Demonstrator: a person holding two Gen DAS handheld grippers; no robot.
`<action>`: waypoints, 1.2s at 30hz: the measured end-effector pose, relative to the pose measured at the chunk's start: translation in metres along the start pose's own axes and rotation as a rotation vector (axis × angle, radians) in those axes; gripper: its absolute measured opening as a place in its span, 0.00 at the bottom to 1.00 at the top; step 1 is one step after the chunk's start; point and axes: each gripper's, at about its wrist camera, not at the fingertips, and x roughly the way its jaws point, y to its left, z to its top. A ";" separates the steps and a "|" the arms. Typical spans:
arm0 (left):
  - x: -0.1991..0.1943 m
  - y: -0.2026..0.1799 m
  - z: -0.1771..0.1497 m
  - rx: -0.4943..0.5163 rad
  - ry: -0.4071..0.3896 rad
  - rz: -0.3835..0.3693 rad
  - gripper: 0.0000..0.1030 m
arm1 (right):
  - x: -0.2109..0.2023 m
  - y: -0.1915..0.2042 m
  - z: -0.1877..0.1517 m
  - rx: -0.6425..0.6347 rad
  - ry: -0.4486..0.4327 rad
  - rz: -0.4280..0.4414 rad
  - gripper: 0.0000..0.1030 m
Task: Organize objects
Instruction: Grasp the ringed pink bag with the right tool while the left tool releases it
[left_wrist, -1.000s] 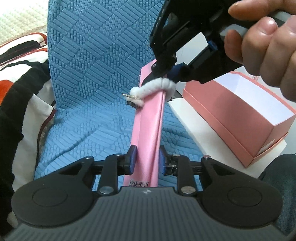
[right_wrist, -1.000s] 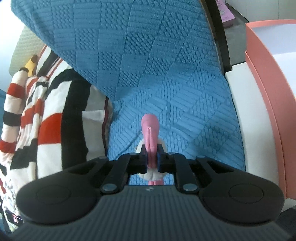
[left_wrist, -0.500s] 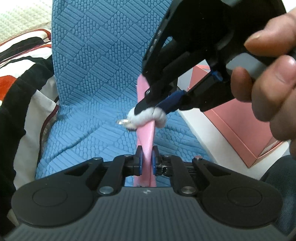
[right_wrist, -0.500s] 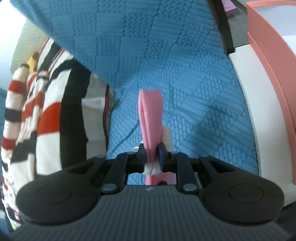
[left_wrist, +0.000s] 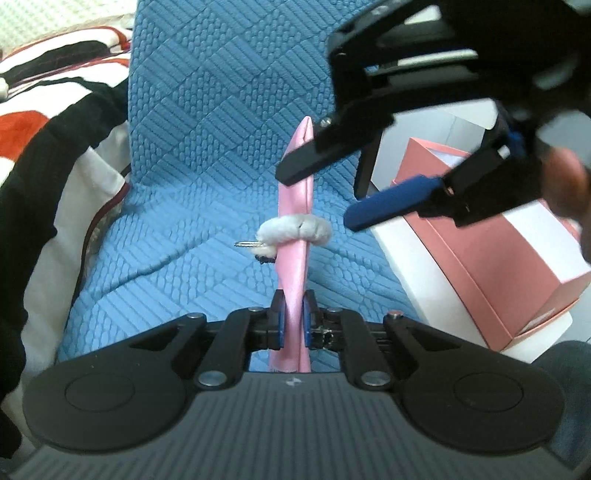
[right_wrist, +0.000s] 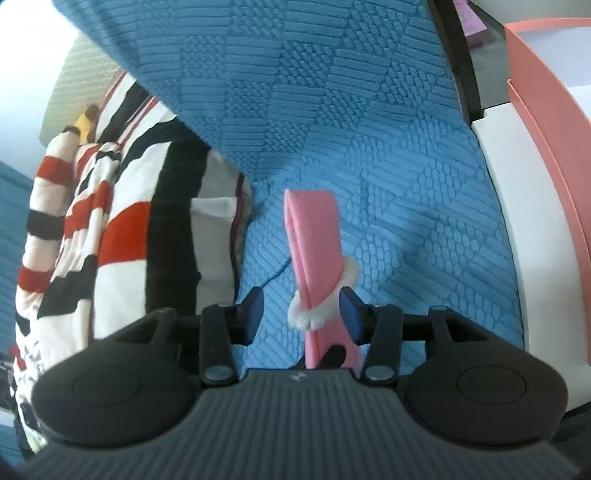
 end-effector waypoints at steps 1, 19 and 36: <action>0.000 0.001 0.000 -0.009 0.004 0.000 0.11 | 0.001 -0.001 -0.003 0.006 0.003 0.002 0.46; 0.008 0.005 -0.004 -0.021 0.050 -0.016 0.12 | 0.053 -0.016 -0.020 -0.059 0.059 -0.064 0.23; -0.006 0.024 0.005 -0.126 0.020 -0.064 0.36 | 0.047 -0.016 -0.001 -0.234 -0.034 -0.204 0.10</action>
